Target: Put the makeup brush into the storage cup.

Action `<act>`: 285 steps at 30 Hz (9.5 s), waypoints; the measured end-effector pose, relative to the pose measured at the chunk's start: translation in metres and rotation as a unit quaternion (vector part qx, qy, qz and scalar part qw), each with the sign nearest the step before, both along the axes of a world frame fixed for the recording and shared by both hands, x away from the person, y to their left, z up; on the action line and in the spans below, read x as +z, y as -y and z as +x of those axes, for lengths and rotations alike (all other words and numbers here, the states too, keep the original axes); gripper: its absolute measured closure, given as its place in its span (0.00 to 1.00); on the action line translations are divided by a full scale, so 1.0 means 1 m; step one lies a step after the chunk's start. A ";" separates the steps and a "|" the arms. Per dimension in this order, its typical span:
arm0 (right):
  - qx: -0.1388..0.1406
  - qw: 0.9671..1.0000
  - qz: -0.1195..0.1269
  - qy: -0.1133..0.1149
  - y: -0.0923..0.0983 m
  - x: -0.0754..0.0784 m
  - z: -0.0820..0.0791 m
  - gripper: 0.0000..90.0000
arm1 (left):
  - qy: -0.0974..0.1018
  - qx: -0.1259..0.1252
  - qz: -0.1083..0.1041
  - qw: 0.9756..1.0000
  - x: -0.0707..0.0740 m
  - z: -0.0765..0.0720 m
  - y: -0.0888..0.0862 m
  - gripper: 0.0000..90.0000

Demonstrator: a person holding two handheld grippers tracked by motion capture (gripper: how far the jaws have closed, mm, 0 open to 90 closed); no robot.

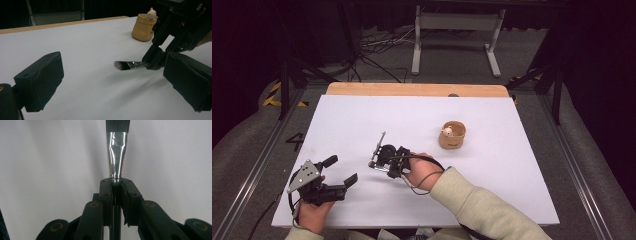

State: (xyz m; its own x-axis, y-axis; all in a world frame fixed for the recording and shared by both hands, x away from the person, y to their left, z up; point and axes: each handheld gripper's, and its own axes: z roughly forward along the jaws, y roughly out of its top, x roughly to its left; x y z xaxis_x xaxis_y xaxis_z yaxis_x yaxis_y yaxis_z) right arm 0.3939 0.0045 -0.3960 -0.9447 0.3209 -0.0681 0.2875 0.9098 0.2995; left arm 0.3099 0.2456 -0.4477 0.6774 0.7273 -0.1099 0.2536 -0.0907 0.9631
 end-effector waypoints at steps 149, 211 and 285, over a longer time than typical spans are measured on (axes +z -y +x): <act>-0.241 0.837 0.387 0.303 0.234 0.034 0.058 0.88 | -0.011 -0.007 0.007 1.000 -0.004 0.002 0.005 0.04; -0.270 0.834 0.410 0.251 0.244 -0.008 0.047 0.49 | -0.012 -0.012 0.005 1.000 -0.004 0.005 0.008 0.04; -0.111 0.847 0.450 0.260 0.303 -0.031 -0.060 0.00 | -0.009 -0.066 -0.014 0.998 0.001 0.002 0.009 0.01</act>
State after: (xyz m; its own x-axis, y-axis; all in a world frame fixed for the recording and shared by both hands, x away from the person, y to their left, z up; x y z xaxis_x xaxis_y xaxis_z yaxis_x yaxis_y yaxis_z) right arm 0.3335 -0.2982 -0.4270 -0.7719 0.6293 -0.0897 0.0374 0.1858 0.9819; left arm 0.3121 0.2365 -0.4468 0.7653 0.6279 -0.1416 0.2582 -0.0979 0.9611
